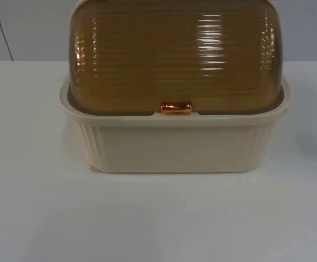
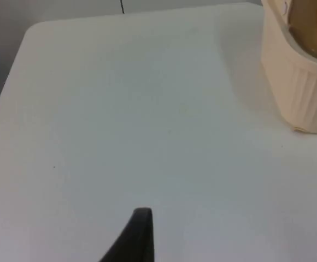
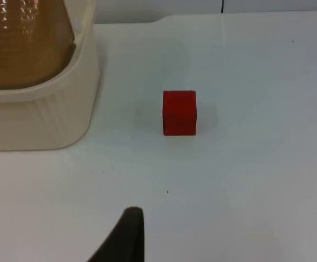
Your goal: Open the box lid with the left hand, place the block into the box with the right hand, then close the box lid with the left hand.
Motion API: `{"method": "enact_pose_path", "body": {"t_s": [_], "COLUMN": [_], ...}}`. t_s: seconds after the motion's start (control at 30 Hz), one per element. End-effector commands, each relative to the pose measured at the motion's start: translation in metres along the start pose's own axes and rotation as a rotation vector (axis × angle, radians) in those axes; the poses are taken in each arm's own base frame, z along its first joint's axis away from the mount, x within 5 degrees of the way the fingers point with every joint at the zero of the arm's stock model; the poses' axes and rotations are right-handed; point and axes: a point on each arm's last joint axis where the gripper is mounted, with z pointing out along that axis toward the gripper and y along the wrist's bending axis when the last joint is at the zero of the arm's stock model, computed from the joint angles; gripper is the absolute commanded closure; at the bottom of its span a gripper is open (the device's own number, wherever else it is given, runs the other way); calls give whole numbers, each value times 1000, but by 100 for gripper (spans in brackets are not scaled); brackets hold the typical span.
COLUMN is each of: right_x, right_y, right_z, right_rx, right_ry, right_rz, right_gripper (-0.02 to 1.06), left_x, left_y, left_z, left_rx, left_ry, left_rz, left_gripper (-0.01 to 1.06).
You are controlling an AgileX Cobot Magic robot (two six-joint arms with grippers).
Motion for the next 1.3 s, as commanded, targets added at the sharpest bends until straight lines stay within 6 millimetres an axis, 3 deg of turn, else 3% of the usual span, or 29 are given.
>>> {"method": "enact_pose_path", "body": {"t_s": [0.0,0.2,0.27,0.37,0.4,0.63,0.73,0.8,0.9,0.93,1.07,1.1,1.23,1.27], "right_x": [0,-7,-16,-43,-43,-113,-144,-153,-182,-182,-202,-202,-209,-209], "right_y": [0,-2,-3,-5,-5,-2,-2,-2,-4,-4,-1,-1,1,1], "right_z": [0,-8,-16,-24,-24,-31,-24,-21,2,2,38,38,70,70], "right_rx": [0,20,30,59,59,45,54,62,124,124,120,120,109,109], "right_ry": [-7,-54,-85,-104,-104,-234,-255,-258,-247,-247,-236,-236,-189,-189], "right_rz": [11,33,29,27,27,39,25,18,-38,-38,-45,-45,-56,-56], "right_gripper": [0,0,0,0,0,0,0,0,0,0,0,0,0,0], "left_x": [-1,-13,-28,-59,-59,-128,-158,-166,-186,-186,-200,-200,-207,-207], "left_y": [1,2,4,9,9,15,16,15,15,15,16,16,17,17], "left_z": [0,-12,-19,-28,-28,-31,-20,-16,1,1,42,42,80,80], "left_rx": [-3,-16,-33,-81,-81,-117,-109,-93,-67,-67,-62,-62,-62,-62], "left_ry": [-12,-85,-114,-175,-175,-328,-350,-358,-328,-328,-236,-236,-174,-174], "left_rz": [-12,-58,-49,-22,-22,12,13,3,-38,-38,-35,-35,-26,-26], "left_gripper": [0,0,0,0,0,0,0,0,0,0,0,0,0,0]}}
